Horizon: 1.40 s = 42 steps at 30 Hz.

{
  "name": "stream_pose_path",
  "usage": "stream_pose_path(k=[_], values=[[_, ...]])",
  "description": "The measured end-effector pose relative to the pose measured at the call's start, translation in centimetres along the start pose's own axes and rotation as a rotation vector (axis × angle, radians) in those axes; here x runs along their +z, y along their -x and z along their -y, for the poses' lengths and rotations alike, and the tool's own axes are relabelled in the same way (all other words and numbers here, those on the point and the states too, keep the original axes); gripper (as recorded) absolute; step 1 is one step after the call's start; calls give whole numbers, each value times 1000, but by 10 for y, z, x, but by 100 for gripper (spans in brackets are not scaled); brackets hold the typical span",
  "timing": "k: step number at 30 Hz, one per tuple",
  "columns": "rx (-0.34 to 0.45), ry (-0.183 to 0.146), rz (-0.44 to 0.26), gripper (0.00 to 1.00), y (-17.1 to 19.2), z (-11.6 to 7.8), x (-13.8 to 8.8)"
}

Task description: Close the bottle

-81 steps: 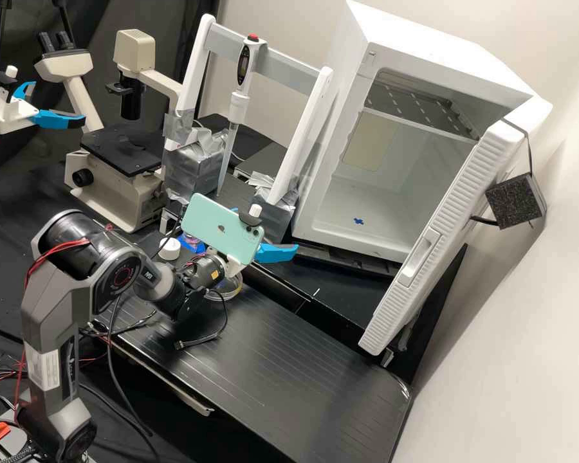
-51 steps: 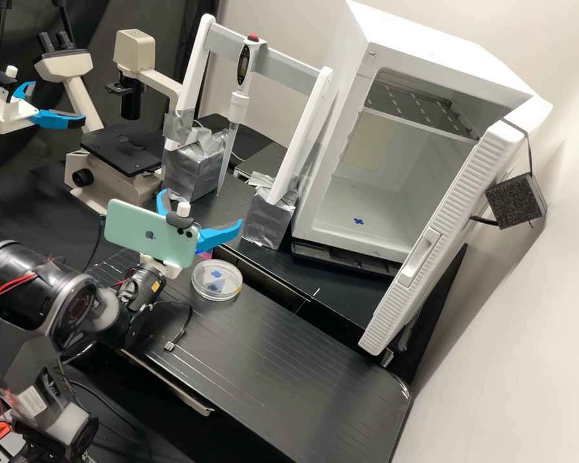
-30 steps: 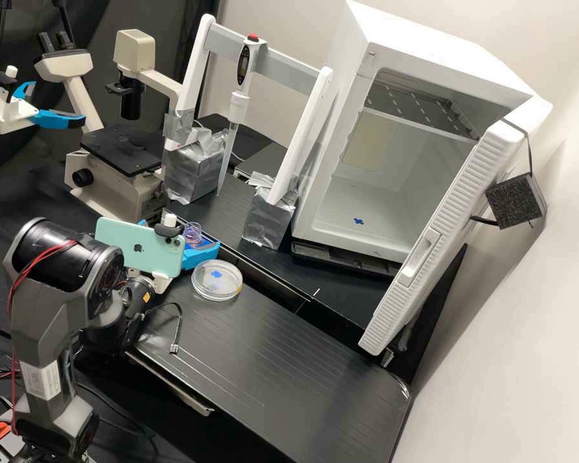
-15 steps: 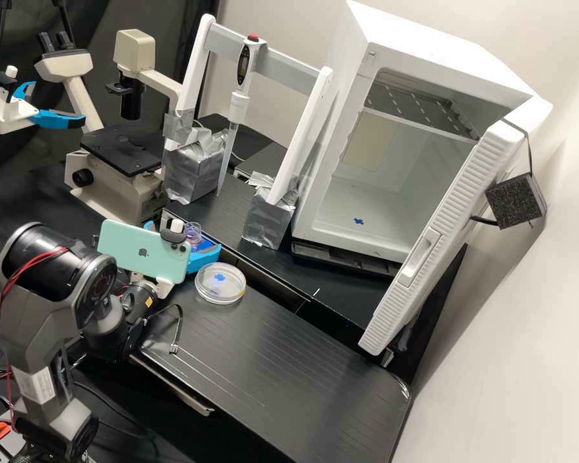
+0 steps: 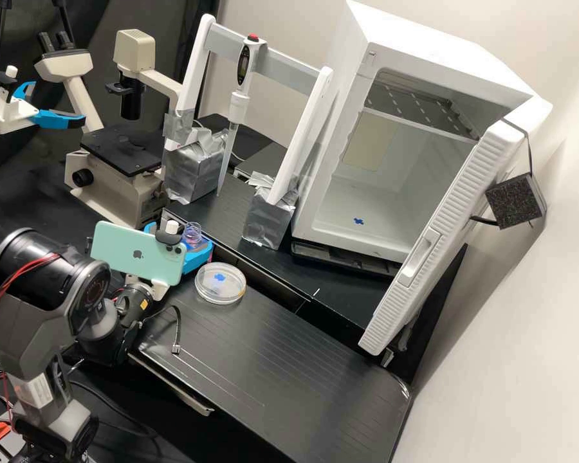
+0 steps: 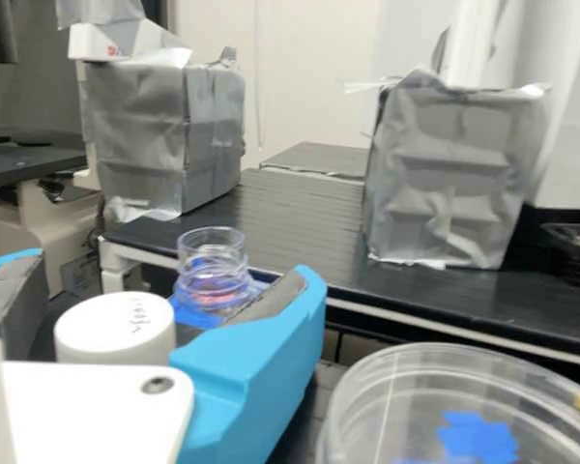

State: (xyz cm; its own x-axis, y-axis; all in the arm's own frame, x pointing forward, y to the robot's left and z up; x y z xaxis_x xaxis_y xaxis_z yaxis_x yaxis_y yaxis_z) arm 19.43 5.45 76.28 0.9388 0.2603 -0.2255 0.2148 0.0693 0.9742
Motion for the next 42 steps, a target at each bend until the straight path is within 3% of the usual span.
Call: stream_pose_path(k=[42], values=[[-13,12,-12,0,10,5,-5]])
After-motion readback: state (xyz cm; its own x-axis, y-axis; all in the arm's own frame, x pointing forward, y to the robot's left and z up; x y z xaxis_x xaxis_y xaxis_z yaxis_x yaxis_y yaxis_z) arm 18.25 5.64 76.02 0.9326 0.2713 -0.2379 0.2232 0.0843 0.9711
